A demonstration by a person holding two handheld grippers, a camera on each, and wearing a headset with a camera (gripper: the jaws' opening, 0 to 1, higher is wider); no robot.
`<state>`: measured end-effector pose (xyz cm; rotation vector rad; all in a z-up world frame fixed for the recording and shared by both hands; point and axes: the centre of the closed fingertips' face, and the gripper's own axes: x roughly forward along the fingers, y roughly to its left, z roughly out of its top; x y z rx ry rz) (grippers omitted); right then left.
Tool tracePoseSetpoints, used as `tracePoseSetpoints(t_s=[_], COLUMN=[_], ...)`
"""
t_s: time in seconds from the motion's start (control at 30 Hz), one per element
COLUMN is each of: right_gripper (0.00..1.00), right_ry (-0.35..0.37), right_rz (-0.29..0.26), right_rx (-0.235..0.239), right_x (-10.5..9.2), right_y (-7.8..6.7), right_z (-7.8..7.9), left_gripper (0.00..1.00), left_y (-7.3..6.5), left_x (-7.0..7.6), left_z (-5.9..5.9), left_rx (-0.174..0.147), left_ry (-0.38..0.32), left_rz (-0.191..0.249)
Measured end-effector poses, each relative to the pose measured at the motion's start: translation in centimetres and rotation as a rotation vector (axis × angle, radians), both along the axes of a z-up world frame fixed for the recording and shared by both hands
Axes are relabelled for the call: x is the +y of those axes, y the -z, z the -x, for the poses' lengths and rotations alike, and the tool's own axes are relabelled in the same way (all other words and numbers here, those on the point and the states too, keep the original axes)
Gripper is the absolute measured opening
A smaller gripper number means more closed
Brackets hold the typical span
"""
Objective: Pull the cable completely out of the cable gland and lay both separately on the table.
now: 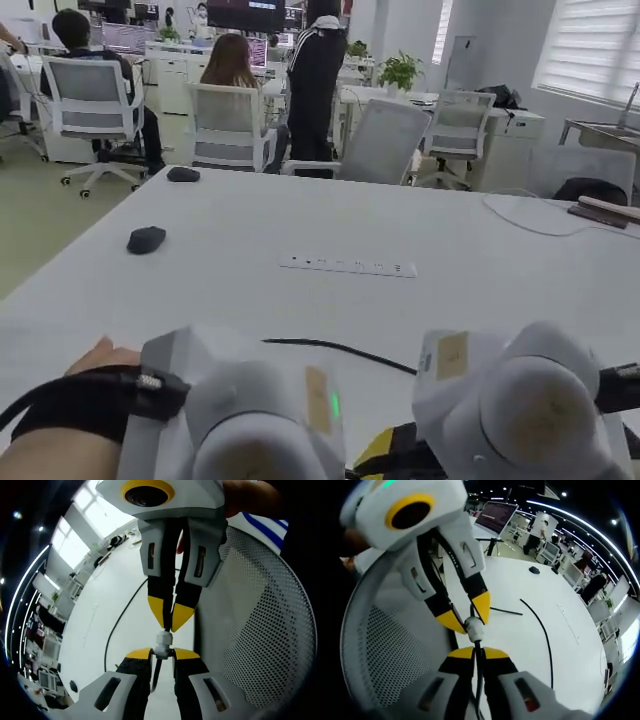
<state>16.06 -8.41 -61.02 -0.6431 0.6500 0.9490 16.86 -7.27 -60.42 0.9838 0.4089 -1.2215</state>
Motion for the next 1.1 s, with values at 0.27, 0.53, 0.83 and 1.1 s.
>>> tracePoseSetpoints(t_s=[0.27, 0.53, 0.83, 1.1], right_gripper=[0.03, 0.03, 0.03, 0.03], right_ry=[0.010, 0.066, 0.129, 0.195], right_rz=[0.045, 0.088, 0.146, 0.165], right_rx=[-0.002, 0.023, 0.064, 0.114], right_x=[-2.0, -5.3, -9.1, -11.5], right_y=[0.6, 1.7, 3.3, 4.5], right_z=[0.0, 0.1, 0.3, 1.2], left_gripper=[0.17, 0.17, 0.17, 0.17], left_y=[0.0, -0.1, 0.0, 0.0], left_x=[0.7, 1.3, 1.3, 1.1], left_z=[-1.0, -1.8, -2.0, -2.2], left_rx=[-0.008, -0.012, -0.007, -0.007], left_ry=[-0.014, -0.044, -0.055, -0.060], left_rz=[-0.007, -0.007, -0.012, -0.012])
